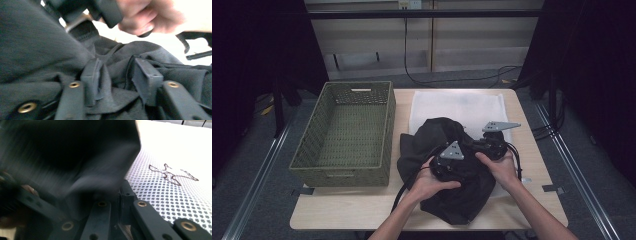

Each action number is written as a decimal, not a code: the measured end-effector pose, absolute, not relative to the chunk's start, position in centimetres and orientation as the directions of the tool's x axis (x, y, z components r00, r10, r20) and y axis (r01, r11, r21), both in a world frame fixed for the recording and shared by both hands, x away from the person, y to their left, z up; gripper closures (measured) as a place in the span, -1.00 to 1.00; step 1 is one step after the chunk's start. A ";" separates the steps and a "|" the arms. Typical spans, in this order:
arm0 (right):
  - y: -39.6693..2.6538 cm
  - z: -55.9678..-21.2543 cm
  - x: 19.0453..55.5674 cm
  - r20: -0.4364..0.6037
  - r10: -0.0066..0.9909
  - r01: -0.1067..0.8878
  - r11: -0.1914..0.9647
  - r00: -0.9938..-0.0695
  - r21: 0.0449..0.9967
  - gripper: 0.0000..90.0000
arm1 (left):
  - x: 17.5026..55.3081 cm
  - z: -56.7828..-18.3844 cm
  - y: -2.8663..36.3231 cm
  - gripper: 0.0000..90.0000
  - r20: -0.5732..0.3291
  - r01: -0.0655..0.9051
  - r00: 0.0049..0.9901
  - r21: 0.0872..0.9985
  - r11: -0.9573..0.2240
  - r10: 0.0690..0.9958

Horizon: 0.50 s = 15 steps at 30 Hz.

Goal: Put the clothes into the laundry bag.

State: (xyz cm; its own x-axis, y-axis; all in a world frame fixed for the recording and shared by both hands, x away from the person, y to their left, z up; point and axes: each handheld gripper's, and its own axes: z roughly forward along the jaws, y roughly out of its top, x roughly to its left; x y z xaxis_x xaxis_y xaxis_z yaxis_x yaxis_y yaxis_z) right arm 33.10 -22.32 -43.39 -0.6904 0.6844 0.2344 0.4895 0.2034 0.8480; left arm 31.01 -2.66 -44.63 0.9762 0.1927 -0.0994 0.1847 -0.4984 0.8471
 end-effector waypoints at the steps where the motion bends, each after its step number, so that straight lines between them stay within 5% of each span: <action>1: -22.4 -43.6 33.1 0.234 0.684 0.492 0.208 -0.691 0.845 0.97 | 30.7 -44.0 -2.1 0.09 -0.096 0.180 0.976 0.855 -0.486 0.193; 15: -22.5 -43.5 33.2 0.234 0.688 0.493 0.205 -0.687 0.846 0.97 | 31.0 -39.1 3.8 -0.17 -0.045 0.139 0.968 0.916 -0.376 0.248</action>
State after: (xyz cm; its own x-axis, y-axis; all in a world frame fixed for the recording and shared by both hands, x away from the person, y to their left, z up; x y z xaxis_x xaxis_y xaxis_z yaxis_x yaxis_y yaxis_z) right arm 33.17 -22.53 -43.53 -0.6871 0.6880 0.2335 0.4926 0.2048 0.8458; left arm 30.98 3.75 -39.10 0.9677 0.2481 -0.0451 0.1390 -0.3758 0.9162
